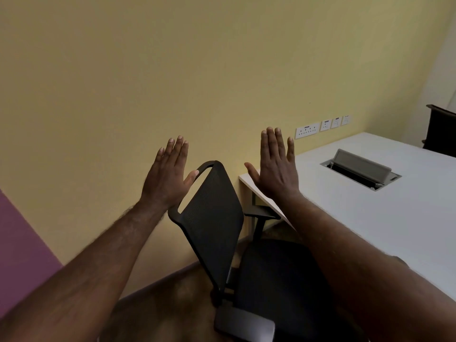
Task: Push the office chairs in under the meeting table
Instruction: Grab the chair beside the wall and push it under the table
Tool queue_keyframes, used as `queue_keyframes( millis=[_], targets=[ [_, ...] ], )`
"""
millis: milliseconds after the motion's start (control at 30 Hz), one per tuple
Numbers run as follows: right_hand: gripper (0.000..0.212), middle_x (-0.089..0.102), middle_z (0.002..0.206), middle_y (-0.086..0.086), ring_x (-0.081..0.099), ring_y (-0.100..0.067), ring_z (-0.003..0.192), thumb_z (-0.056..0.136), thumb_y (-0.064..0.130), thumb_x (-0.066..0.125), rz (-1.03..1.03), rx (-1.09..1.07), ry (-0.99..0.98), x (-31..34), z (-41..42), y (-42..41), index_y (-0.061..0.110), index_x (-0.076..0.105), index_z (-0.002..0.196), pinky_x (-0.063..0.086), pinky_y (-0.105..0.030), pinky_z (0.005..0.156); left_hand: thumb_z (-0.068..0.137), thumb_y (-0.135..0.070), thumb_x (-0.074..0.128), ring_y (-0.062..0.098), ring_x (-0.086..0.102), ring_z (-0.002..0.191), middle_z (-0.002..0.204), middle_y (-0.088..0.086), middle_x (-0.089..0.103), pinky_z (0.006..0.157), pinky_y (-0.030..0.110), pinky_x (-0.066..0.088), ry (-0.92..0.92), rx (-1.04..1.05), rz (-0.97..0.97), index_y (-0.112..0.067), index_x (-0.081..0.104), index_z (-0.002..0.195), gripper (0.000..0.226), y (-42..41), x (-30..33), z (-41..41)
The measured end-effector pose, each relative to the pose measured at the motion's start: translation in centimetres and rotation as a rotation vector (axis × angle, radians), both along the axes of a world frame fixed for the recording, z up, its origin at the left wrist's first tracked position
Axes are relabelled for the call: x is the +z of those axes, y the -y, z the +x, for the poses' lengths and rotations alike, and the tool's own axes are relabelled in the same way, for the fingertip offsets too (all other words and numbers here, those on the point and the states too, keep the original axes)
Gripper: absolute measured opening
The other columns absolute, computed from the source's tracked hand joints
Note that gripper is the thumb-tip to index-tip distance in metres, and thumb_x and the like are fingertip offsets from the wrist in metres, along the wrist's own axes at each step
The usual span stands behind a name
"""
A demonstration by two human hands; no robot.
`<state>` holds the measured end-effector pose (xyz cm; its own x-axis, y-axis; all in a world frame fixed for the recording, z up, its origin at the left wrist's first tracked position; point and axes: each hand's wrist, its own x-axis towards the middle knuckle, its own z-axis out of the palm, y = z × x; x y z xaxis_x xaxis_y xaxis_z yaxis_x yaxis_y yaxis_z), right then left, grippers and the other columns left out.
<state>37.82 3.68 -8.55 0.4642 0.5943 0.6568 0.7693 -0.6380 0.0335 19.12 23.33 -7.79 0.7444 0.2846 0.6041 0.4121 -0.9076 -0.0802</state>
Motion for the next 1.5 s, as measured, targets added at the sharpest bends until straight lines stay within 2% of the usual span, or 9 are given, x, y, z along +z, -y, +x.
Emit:
queue_keyframes(
  millis=[467, 700, 967, 1100, 1167, 1233, 1300, 1367, 1500],
  targets=[
    [0.084, -0.004, 0.16, -0.016, -0.012, -0.027, 0.146, 0.095, 0.06, 0.022, -0.052, -0.091, -0.139, -5.4, 1.4, -14.3, 0.004, -0.004, 0.151, -0.006, -0.051, 0.117, 0.101, -0.032, 0.035, 0.019, 0.0, 0.147, 0.161, 0.005, 0.005, 0.118, 0.035, 0.002, -0.206, -0.191, -0.047, -0.013, 0.008, 0.152, 0.061, -17.2, -4.4, 7.6],
    [0.085, -0.005, 0.16, -0.016, -0.013, -0.027, 0.146, 0.094, 0.063, 0.023, -0.01, -0.151, -0.279, -8.5, -0.4, -22.5, 0.007, -0.007, 0.15, -0.009, -0.05, 0.117, 0.1, -0.025, 0.038, 0.023, 0.007, 0.147, 0.161, 0.003, 0.01, 0.117, 0.039, 0.009, -0.357, -0.311, 0.001, -0.022, 0.015, 0.152, 0.057, -25.4, -7.6, 12.2],
    [0.09, -0.009, 0.159, -0.018, -0.015, -0.029, 0.145, 0.094, 0.057, 0.038, 0.052, -0.145, -0.604, -13.2, -5.2, -30.9, 0.008, -0.013, 0.148, -0.008, -0.043, 0.116, 0.09, -0.012, 0.056, 0.027, 0.011, 0.146, 0.162, 0.003, 0.008, 0.116, 0.042, 0.016, -0.585, -0.398, 0.138, -0.034, 0.009, 0.152, 0.081, -30.1, -13.0, 16.0],
    [0.097, -0.007, 0.159, -0.02, -0.008, -0.033, 0.146, 0.091, 0.043, 0.058, 0.082, -0.141, -0.837, -15.3, -7.5, -34.1, 0.01, -0.014, 0.147, -0.003, -0.041, 0.114, 0.085, 0.005, 0.055, 0.027, 0.012, 0.146, 0.162, 0.002, 0.008, 0.115, 0.041, 0.017, -0.604, -0.463, 0.12, -0.036, 0.014, 0.151, 0.087, -30.4, -15.2, 17.8],
    [0.099, -0.008, 0.159, -0.02, -0.001, -0.036, 0.146, 0.089, 0.03, 0.064, 0.056, -0.175, -0.954, -15.9, -7.8, -34.9, 0.011, -0.013, 0.148, 0.008, -0.045, 0.115, 0.084, 0.01, 0.053, 0.026, 0.013, 0.146, 0.161, 0.002, 0.009, 0.116, 0.041, 0.018, -0.603, -0.484, 0.089, -0.035, 0.019, 0.15, 0.087, -30.6, -16.1, 18.4],
    [0.101, -0.001, 0.159, -0.02, 0.023, -0.04, 0.141, 0.086, 0.017, 0.068, 0.058, -0.217, -1.066, -16.0, -7.7, -35.2, 0.013, -0.012, 0.148, 0.032, -0.048, 0.109, 0.087, 0.008, 0.053, 0.026, 0.015, 0.146, 0.161, 0.001, 0.012, 0.115, 0.041, 0.019, -0.58, -0.501, 0.041, -0.033, 0.024, 0.149, 0.08, -30.7, -16.7, 19.0],
    [0.101, 0.021, 0.153, -0.021, 0.05, -0.037, 0.121, 0.083, 0.011, 0.068, 0.065, -0.239, -1.109, -16.0, -7.5, -35.3, 0.012, -0.009, 0.149, 0.05, -0.046, 0.09, 0.089, 0.004, 0.053, 0.027, 0.019, 0.145, 0.16, 0.0, 0.015, 0.115, 0.042, 0.02, -0.545, -0.519, -0.018, -0.03, 0.032, 0.147, 0.07, -30.6, -17.2, 19.3],
    [0.097, 0.042, 0.14, -0.02, 0.059, -0.033, 0.106, 0.083, 0.012, 0.067, 0.076, -0.258, -1.135, -15.8, -7.5, -35.2, 0.01, -0.004, 0.149, 0.052, -0.043, 0.078, 0.089, 0.003, 0.054, 0.028, 0.022, 0.144, 0.16, 0.001, 0.017, 0.114, 0.044, 0.022, -0.515, -0.539, -0.068, -0.026, 0.038, 0.144, 0.064, -30.5, -17.5, 19.3],
    [0.081, 0.052, 0.128, -0.019, 0.06, -0.034, 0.103, 0.088, 0.013, 0.062, 0.141, -0.273, -1.187, -15.4, -7.9, -34.6, 0.007, 0.008, 0.148, 0.051, -0.044, 0.077, 0.088, 0.002, 0.057, 0.032, 0.024, 0.143, 0.159, 0.004, 0.019, 0.113, 0.048, 0.024, -0.479, -0.561, -0.149, -0.02, 0.043, 0.141, 0.059, -30.0, -17.8, 18.9]
  ],
)
